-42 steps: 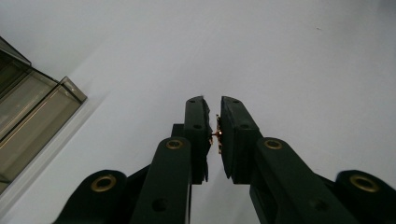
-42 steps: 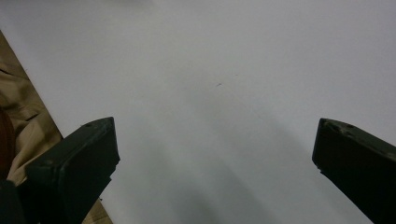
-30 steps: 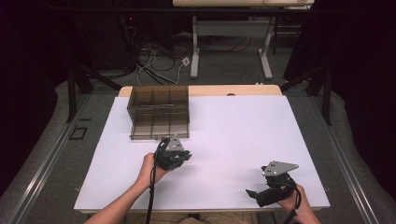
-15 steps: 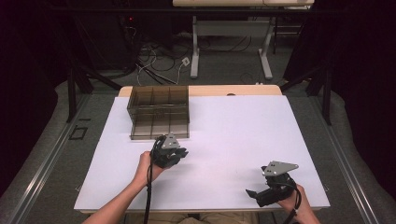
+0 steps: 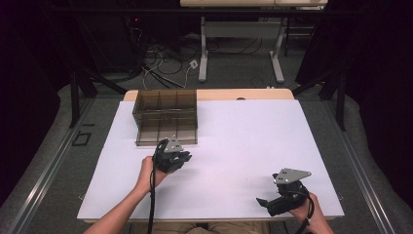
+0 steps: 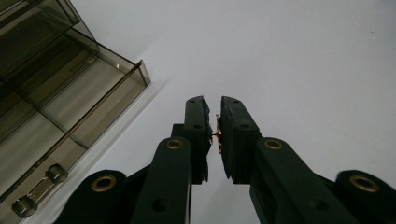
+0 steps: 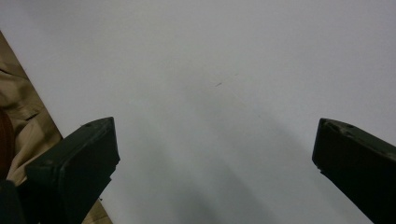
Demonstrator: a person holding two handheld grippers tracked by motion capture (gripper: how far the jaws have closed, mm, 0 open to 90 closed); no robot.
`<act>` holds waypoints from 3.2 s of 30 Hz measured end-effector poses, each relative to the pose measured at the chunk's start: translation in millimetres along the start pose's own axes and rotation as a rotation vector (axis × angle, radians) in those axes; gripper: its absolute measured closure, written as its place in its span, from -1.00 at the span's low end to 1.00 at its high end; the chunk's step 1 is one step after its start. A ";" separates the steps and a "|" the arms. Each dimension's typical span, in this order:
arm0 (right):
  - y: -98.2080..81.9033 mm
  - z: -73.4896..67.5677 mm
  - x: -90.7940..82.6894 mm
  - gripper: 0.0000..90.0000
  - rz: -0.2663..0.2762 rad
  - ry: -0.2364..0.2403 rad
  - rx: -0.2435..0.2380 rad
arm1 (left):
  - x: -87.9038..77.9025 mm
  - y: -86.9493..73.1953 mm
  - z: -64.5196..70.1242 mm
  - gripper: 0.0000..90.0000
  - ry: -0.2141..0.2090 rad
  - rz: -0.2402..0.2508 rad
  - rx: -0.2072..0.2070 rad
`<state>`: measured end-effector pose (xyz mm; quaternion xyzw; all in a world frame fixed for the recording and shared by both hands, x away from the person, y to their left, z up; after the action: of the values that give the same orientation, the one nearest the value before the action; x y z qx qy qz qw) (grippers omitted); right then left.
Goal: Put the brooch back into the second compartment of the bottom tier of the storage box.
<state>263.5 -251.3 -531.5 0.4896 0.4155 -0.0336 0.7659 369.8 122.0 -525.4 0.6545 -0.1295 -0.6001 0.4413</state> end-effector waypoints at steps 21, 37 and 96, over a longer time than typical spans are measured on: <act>0.1 0.0 0.0 -1.00 0.000 0.001 0.001 | -12.7 -5.0 -18.4 0.81 0.058 0.011 -0.027; 0.0 0.2 0.1 -1.00 0.000 0.001 0.002 | -24.9 -11.0 -35.8 0.81 0.112 0.036 -0.066; 0.1 0.0 0.6 -1.00 -0.002 0.000 -0.002 | -42.3 -29.4 -85.2 0.81 0.246 0.099 -0.174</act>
<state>263.9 -251.1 -531.8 0.4883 0.4159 -0.0342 0.7665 425.4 204.5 -527.9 0.6751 -0.0544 -0.5020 0.5378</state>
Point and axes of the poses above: each handheld gripper's, and its own axes: x roughly forward along the jaws, y roughly out of its top, z roughly to its right, the point moved 1 cm from there along x, roughly forward along the jaws, and after that the axes turned 14 degrees about -y, right-handed, at the moved point
